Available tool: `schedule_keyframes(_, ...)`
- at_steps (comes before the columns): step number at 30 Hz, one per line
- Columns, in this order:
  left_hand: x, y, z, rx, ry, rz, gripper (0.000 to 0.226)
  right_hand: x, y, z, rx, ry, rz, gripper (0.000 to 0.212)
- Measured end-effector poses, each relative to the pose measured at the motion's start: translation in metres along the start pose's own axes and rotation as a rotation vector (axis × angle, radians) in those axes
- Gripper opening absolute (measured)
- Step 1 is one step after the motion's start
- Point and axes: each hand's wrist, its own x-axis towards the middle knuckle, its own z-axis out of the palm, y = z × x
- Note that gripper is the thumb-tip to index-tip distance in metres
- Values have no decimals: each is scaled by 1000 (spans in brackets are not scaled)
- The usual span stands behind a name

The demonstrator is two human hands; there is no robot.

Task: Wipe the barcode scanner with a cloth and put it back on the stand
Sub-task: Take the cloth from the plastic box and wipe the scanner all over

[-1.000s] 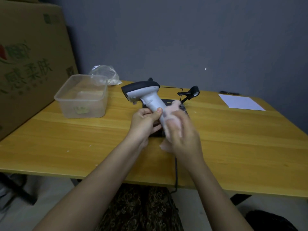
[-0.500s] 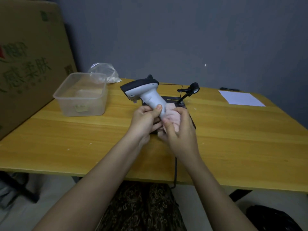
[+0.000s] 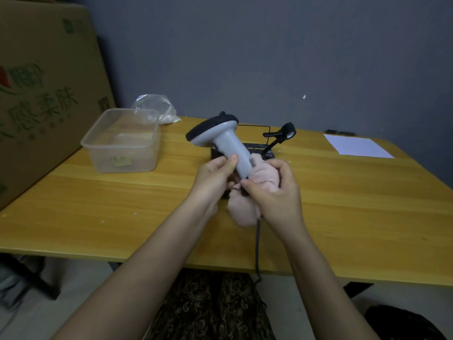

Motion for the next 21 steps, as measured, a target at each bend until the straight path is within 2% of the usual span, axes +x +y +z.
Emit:
schedule_keyframes(4, -3, 6, -3, 4, -45, -59, 37, -13, 11, 2, -465, 32, -407, 25)
schedule_keyframes(6, -6, 10, -5, 16, -72, -43, 36, -19, 18, 3, -514, -24, -495, 23)
schedule_keyframes(10, -9, 13, -9, -3, -85, -23, 21, -23, 6, 9, -319, -219, -324, 39)
schedule_keyframes(16, -15, 8, -9, 23, -86, -2, 25, -5, -12, 25, -235, -169, -148, 38)
schedule_keyframes(21, -20, 2, -5, 58, -62, 57, 25, 15, -23, 42, -474, -65, -132, 43)
